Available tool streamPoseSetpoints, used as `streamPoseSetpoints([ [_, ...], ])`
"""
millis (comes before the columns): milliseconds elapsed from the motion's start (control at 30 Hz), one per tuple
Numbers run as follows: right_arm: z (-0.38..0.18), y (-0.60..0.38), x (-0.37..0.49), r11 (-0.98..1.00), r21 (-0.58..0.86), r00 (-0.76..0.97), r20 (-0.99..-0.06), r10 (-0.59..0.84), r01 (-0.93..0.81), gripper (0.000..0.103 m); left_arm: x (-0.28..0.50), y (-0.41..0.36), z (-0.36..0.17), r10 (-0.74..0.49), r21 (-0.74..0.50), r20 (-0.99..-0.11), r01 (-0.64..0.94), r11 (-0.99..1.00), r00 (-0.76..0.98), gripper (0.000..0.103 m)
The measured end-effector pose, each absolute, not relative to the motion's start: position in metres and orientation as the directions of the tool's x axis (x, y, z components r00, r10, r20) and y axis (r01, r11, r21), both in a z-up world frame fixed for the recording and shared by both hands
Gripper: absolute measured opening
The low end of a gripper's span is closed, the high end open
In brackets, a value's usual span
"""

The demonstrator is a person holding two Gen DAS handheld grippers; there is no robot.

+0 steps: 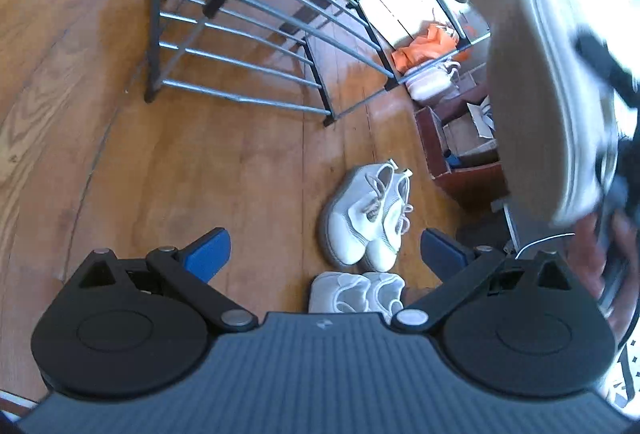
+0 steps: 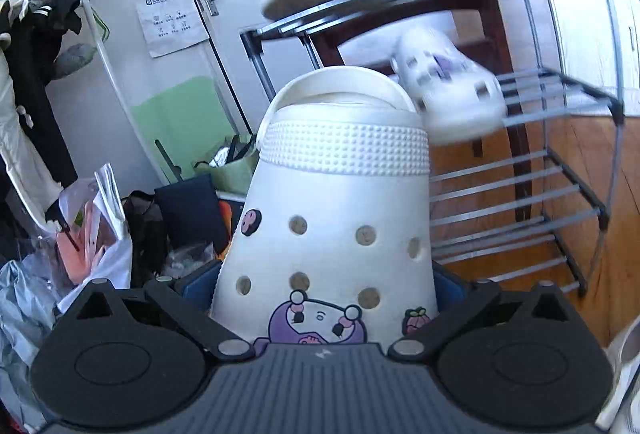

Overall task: Organize scattered shoes
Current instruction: 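Set the clog on the rack shelf beside its mate and open the right tool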

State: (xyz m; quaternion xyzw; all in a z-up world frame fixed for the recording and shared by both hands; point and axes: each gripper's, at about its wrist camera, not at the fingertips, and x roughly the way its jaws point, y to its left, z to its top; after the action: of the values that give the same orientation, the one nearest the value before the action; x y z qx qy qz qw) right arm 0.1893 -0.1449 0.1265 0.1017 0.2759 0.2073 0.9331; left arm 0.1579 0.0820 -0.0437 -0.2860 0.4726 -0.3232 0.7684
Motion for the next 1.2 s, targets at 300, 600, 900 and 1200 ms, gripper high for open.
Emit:
streamPoseSetpoints([
  [300, 0.159, -0.11, 0.221, 0.92, 0.156, 0.784, -0.484, 0.388, -0.359, 0.102, 0.148, 0.081, -0.017, -0.698, -0.679, -0.561, 0.234, 0.696, 0.445, 0.103],
  [600, 0.168, -0.087, 0.264, 0.94, 0.014, 0.796, -0.529, 0.296, -0.34, 0.102, 0.181, 0.064, 0.009, -0.656, -0.638, -0.587, 0.229, 0.735, 0.474, 0.103],
  [900, 0.174, -0.079, 0.316, 0.958, -0.008, 0.785, -0.576, 0.229, -0.286, 0.102, 0.213, 0.046, 0.046, -0.596, -0.591, -0.575, 0.219, 0.777, 0.561, 0.103],
  [1200, 0.145, -0.074, 0.358, 0.963, 0.029, 0.754, -0.616, 0.229, -0.268, 0.1, 0.244, 0.045, 0.052, -0.523, -0.552, -0.62, 0.148, 0.821, 0.585, 0.103],
])
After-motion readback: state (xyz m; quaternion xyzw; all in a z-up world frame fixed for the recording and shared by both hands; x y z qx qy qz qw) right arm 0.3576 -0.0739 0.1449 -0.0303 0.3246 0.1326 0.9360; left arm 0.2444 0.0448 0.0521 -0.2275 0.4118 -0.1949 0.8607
